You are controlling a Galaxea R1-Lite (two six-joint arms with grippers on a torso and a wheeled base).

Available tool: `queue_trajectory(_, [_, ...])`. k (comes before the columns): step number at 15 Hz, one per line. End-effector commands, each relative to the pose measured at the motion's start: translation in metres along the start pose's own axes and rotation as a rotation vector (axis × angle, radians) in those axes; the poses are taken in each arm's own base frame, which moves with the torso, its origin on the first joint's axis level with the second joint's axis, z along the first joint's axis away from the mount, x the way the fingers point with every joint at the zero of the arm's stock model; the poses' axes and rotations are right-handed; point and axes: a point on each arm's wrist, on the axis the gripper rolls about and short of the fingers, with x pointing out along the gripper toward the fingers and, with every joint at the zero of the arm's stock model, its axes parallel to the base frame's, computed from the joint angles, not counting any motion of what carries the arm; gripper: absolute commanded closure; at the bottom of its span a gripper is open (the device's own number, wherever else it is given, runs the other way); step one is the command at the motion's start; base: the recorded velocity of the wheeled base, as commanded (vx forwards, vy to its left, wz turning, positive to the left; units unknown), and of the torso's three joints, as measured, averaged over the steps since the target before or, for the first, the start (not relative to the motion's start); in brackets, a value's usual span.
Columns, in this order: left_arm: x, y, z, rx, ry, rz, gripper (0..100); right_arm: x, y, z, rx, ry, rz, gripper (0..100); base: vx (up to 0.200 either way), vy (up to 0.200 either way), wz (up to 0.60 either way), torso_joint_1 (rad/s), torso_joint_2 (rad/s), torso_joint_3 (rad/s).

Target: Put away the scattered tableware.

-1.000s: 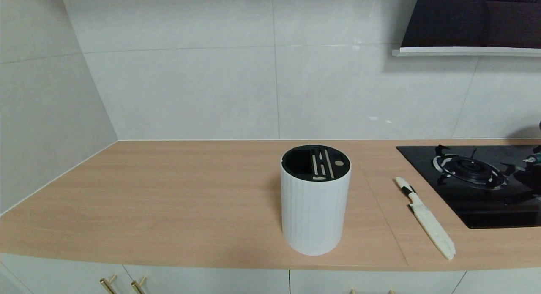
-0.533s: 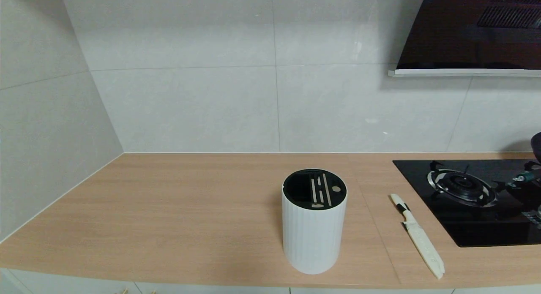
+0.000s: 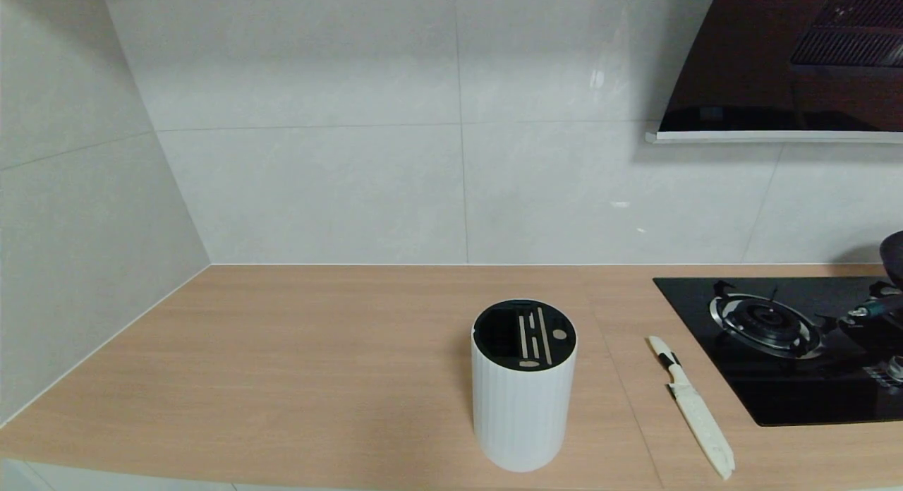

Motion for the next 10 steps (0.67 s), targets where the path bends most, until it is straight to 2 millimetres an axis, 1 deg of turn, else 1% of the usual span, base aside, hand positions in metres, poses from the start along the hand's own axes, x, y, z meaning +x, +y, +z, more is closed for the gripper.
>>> queue_trajectory(1, [0.000,0.000,0.000,-0.001,0.002,0.000,0,0.000,0.000,0.000,0.000,0.001,0.002,0,0.000,0.000,0.00,0.000,0.00,0.000])
queue_trajectory(5, [0.000,0.000,0.000,0.000,0.000,0.000,0,0.000,0.000,0.000,-0.004,0.001,0.002,0,0.000,0.000,0.00,0.000,0.00,0.000])
queue_trajectory(7, [0.000,0.000,0.000,0.000,0.002,0.000,0,0.000,0.000,0.002,-0.033,-0.014,0.002,0,0.000,0.000,0.00,0.000,0.00,0.000])
queue_trajectory(8, [0.000,0.000,0.000,0.000,0.002,0.000,0,-0.007,0.001,0.034,-0.031,-0.086,0.025,0,0.000,0.000,0.00,0.000,0.00,0.000])
queue_trajectory(9, [0.000,0.000,0.000,0.000,0.002,0.000,0,-0.006,0.001,0.043,-0.031,-0.068,0.042,0,0.000,0.000,0.00,0.000,0.00,0.000])
queue_trajectory(10, [0.000,0.000,0.000,0.000,0.002,0.000,0,0.005,0.001,0.057,-0.036,0.025,0.074,0,0.000,0.000,0.00,0.000,0.00,0.000])
